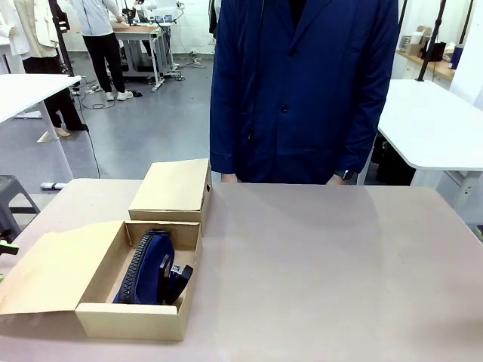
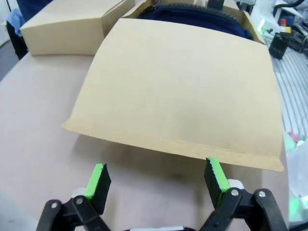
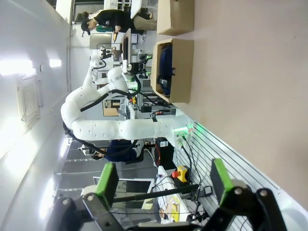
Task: Place items inside the box.
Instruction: Close the lid of the Mailer Box closest to the robot.
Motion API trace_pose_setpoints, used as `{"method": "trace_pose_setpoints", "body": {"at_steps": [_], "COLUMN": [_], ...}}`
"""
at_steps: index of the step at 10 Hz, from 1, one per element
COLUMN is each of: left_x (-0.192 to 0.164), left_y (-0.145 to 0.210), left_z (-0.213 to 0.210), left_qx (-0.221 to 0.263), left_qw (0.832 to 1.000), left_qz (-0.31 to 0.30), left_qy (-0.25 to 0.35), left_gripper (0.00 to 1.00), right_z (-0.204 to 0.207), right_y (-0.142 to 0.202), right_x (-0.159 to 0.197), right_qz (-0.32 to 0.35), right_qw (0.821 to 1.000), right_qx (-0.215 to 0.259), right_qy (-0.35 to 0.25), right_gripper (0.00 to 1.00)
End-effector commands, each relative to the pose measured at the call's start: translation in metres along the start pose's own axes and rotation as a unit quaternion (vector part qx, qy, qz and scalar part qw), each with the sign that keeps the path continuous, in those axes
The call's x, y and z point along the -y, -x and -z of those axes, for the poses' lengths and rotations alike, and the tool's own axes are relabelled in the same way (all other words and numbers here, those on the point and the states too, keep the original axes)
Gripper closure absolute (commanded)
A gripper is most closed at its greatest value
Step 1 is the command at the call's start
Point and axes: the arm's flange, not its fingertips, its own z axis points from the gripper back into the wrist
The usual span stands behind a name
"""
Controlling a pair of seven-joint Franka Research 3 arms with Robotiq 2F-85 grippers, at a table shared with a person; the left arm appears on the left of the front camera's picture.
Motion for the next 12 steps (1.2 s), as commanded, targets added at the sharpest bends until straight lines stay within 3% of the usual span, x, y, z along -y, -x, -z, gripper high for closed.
{"method": "trace_pose_setpoints", "body": {"at_steps": [1, 5, 9, 12], "left_x": [0.004, 0.001, 0.001, 0.002], "left_y": [0.027, 0.026, 0.036, 0.036], "left_z": [0.022, 0.039, 0.023, 0.028], "left_qx": [-0.025, -0.039, -0.06, -0.049], "left_qw": [0.999, 0.998, 0.995, 0.993], "left_qz": [0.029, 0.043, 0.063, 0.084], "left_qy": [0.017, 0.039, 0.044, 0.06], "left_gripper": [0.0, 0.0, 0.0, 0.0], "right_z": [0.001, 0.001, 0.001, 0.001], "right_y": [-0.001, -0.001, -0.001, -0.001], "right_x": [-0.002, -0.002, -0.002, -0.002], "right_qz": [-0.007, -0.007, -0.007, -0.007], "right_qw": [1.0, 1.0, 1.0, 1.0], "right_qx": [0.001, 0.001, 0.001, 0.001], "right_qy": [-0.008, -0.008, -0.008, -0.008], "right_gripper": [0.0, 0.0, 0.0, 0.0]}}
